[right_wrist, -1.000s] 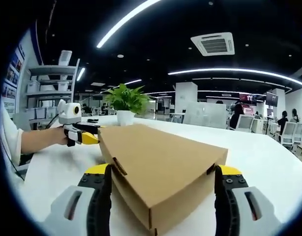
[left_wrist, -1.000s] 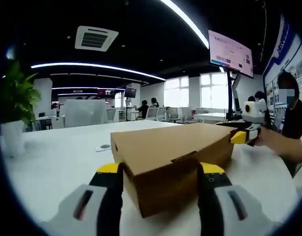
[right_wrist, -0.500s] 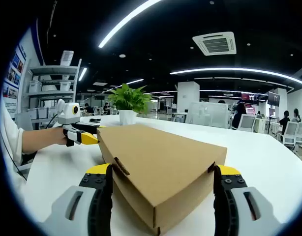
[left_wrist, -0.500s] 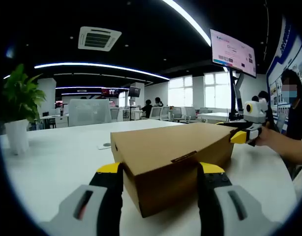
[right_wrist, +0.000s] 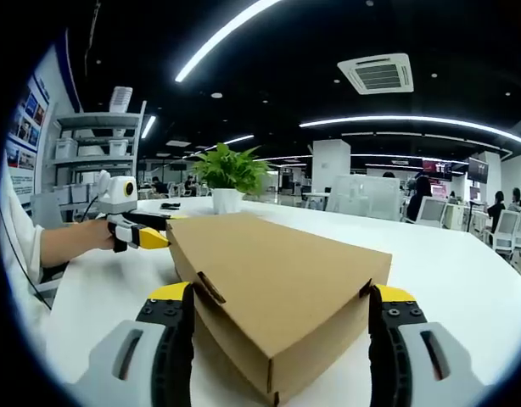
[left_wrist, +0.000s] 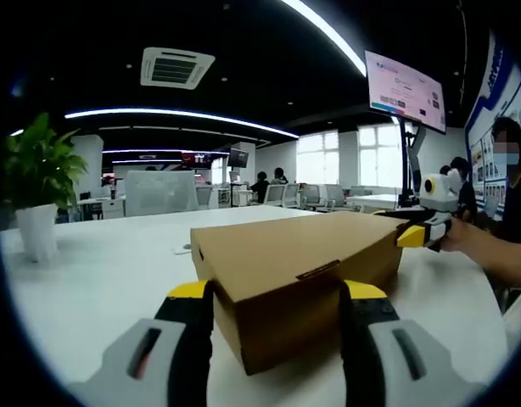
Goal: Operate the shoe box by opening the lid, removing the specified soft item, and placing it in the target area until the item is outside and the box remains undamaged.
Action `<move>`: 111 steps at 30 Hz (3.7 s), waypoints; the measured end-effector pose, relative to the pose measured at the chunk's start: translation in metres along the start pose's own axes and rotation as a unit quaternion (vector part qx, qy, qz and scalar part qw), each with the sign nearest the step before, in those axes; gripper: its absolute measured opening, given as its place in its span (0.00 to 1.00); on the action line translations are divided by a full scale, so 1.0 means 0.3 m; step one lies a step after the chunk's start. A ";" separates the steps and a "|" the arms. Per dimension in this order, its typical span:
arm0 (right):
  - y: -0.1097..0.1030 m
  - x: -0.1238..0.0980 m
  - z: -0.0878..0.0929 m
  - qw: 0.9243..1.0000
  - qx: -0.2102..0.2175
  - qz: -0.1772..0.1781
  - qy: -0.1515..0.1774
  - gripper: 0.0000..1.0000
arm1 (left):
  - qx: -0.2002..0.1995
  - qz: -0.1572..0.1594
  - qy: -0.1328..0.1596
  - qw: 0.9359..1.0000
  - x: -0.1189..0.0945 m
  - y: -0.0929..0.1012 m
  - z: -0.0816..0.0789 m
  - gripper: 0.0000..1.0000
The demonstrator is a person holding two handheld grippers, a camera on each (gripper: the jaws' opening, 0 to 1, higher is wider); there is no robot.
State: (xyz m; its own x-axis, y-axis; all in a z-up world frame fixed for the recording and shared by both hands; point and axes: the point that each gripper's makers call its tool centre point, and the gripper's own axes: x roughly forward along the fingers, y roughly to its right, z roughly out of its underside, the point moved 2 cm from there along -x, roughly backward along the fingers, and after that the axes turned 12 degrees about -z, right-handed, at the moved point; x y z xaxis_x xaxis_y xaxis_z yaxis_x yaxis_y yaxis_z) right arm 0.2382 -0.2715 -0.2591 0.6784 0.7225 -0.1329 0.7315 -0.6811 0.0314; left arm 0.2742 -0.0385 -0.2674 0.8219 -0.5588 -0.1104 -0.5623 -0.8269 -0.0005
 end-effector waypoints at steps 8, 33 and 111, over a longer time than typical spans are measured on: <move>-0.006 -0.004 -0.002 1.000 0.001 -0.004 0.004 0.86 | -0.003 -0.011 0.009 1.000 -0.020 0.009 0.003 0.61; -0.067 -0.029 0.002 1.000 0.002 -0.013 0.014 0.85 | -0.006 -0.028 0.022 0.999 -0.111 0.034 0.014 0.60; -0.246 -0.121 0.028 1.000 -0.005 -0.027 0.011 0.86 | -0.008 -0.048 0.031 0.998 -0.326 0.135 0.044 0.58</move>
State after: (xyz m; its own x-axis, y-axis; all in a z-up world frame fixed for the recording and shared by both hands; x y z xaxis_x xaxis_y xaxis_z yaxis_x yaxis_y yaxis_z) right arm 0.1590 -0.2486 -0.2648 0.6392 0.7607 -0.1130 0.7677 -0.6398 0.0355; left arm 0.1699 -0.0165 -0.2699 0.8761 -0.4797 -0.0489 -0.4800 -0.8773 0.0072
